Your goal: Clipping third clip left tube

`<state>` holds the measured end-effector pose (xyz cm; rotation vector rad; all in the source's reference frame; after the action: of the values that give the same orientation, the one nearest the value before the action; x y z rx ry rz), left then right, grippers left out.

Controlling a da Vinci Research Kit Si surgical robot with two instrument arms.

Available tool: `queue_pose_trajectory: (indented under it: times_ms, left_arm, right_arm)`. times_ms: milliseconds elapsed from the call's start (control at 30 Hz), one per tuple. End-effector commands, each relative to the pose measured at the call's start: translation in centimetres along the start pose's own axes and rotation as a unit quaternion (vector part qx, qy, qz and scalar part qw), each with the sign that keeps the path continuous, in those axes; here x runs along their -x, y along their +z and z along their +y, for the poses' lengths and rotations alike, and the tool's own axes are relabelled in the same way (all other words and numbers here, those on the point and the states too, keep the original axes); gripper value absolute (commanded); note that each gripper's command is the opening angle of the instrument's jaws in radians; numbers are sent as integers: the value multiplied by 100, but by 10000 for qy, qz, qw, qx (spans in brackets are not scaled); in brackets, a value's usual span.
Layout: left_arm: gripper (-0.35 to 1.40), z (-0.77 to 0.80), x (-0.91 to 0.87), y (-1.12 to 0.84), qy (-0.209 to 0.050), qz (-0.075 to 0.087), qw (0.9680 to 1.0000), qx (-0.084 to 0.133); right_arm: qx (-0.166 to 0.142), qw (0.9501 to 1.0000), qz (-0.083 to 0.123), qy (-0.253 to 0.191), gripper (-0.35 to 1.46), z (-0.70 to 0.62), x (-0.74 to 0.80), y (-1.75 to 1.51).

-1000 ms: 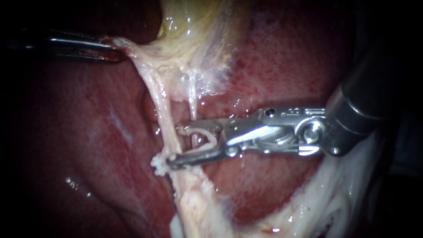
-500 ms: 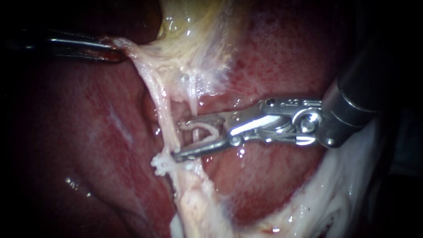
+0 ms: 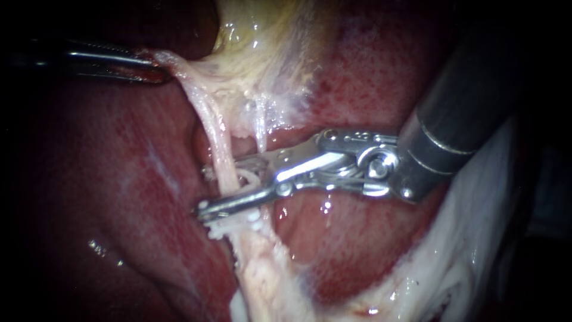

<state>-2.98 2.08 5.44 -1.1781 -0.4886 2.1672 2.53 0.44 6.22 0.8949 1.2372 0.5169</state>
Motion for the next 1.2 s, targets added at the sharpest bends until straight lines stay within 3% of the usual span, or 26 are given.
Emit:
queue_pose_trajectory:
  times_ms: [33, 233, 400, 533, 767, 833, 933, 1200]
  left_arm:
    - [-35, 0, 0, 0, -2, -2, 10000, -4]
    - [-35, 0, 0, 1, -3, -1, 10000, -5]
    - [-35, 0, -1, 1, -4, -1, 10000, -6]
    - [-35, 0, -1, 1, -4, -1, 10000, -6]
    - [-35, 0, -1, 1, -4, -1, 10000, -7]
    - [-35, 0, -1, 1, -4, -1, 10000, -7]
    - [-35, 0, -1, 1, -4, -1, 10000, -7]
    - [-35, 0, -1, 2, -5, -1, 10000, -9]
  right_arm:
    - [-13, 10000, 50, 4, 49, -2, -4, 0]
    - [-98, 9997, 218, 64, 49, -16, -29, -2]
    - [-134, 9996, 223, 120, 44, -25, -40, -5]
    - [-180, 9995, 206, 141, 27, -29, -40, -7]
    - [-194, 9994, 200, 227, -18, -31, -38, -11]
    - [-203, 9987, 199, 433, -35, -32, -38, -13]
    - [-217, 9949, 194, 961, -35, -33, -35, -16]
    - [-215, 9947, 192, 983, -35, -36, -33, -16]
